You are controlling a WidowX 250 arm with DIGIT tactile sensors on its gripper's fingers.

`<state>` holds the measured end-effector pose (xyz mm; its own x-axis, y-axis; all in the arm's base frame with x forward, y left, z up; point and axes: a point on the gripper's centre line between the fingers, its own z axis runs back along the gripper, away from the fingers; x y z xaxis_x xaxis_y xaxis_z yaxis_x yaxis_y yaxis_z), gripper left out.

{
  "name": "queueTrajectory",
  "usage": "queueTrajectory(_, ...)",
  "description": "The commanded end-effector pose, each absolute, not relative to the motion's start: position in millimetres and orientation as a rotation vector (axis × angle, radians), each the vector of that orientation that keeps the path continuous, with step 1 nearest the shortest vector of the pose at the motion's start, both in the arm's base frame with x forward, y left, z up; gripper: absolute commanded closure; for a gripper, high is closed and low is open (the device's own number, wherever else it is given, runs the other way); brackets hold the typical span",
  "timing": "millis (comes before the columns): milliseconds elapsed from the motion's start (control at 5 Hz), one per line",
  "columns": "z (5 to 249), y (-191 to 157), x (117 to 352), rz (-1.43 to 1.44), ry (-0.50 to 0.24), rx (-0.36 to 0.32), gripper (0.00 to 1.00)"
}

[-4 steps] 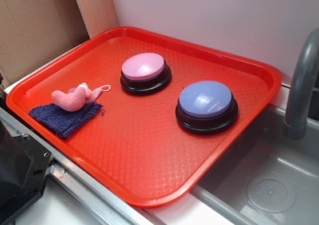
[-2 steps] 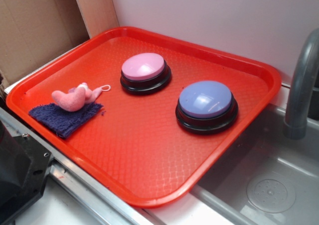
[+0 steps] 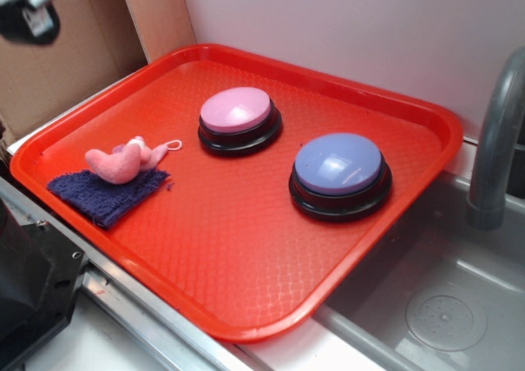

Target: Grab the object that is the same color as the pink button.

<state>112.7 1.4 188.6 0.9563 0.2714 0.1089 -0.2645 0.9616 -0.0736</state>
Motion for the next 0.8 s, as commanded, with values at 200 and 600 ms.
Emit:
queueTrajectory(200, 107, 15, 145, 0.463, -0.157, 0.041, 0.0)
queueTrajectory(600, 64, 31, 171, 0.469, -0.188, 0.085, 0.0)
